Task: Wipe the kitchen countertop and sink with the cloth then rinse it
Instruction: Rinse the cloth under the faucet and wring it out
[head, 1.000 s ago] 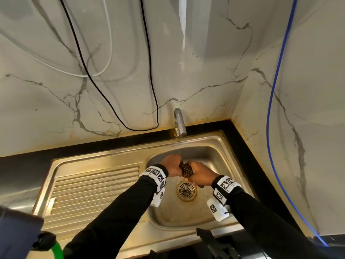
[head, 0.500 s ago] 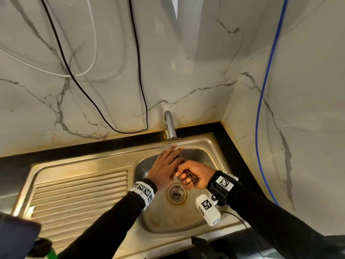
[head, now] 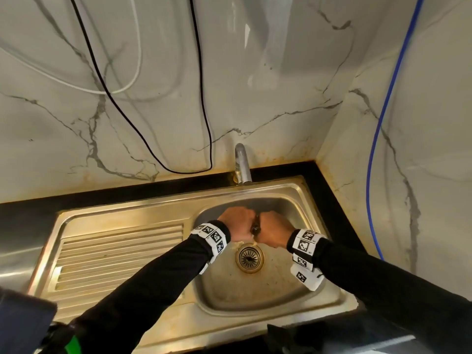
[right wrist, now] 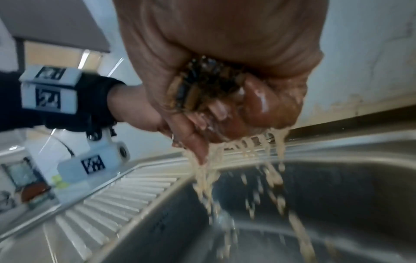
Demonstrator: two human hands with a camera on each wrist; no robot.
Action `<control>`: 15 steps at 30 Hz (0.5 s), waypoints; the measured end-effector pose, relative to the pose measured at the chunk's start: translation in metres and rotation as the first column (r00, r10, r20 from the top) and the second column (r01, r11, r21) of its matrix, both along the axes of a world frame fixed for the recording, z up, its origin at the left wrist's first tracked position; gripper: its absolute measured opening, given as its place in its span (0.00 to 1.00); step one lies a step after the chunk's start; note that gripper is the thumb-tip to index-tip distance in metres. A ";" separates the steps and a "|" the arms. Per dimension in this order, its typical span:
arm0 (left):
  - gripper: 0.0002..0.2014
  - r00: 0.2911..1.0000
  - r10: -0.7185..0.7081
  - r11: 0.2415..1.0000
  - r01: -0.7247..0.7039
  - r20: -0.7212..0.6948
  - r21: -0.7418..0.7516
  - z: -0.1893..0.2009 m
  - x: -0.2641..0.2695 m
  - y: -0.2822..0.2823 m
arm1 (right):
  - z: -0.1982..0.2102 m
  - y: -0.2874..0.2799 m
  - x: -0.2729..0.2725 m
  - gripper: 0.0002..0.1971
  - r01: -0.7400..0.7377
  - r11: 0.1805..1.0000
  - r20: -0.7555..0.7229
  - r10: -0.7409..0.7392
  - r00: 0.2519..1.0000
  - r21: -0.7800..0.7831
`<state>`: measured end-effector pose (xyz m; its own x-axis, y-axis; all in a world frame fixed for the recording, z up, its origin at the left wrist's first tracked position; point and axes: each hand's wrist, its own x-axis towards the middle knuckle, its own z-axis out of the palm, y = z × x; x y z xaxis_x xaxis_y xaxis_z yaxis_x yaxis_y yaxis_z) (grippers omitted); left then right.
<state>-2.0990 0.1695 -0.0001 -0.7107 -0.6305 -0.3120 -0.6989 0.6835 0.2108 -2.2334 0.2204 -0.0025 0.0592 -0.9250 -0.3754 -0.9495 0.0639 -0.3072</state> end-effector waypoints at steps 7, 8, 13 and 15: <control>0.05 0.987 0.158 0.967 -0.153 -0.008 0.202 -0.018 0.000 -0.007 | -0.035 -0.006 -0.003 0.04 -0.222 0.946 -0.202 0.176 0.963 -0.238; 0.05 0.986 0.168 0.961 -0.161 -0.013 0.223 -0.021 0.000 -0.007 | -0.038 -0.005 -0.004 0.04 -0.230 0.939 -0.218 0.176 0.960 -0.255; 0.04 0.956 0.289 0.910 -0.256 -0.055 0.326 -0.037 0.011 -0.003 | -0.064 0.006 -0.010 0.13 -0.250 0.896 -0.146 0.210 0.967 -0.366; 0.18 0.911 0.390 0.872 -0.319 -0.133 0.372 -0.043 0.019 -0.001 | -0.067 0.012 -0.010 0.16 -0.266 0.887 -0.102 0.246 0.964 -0.377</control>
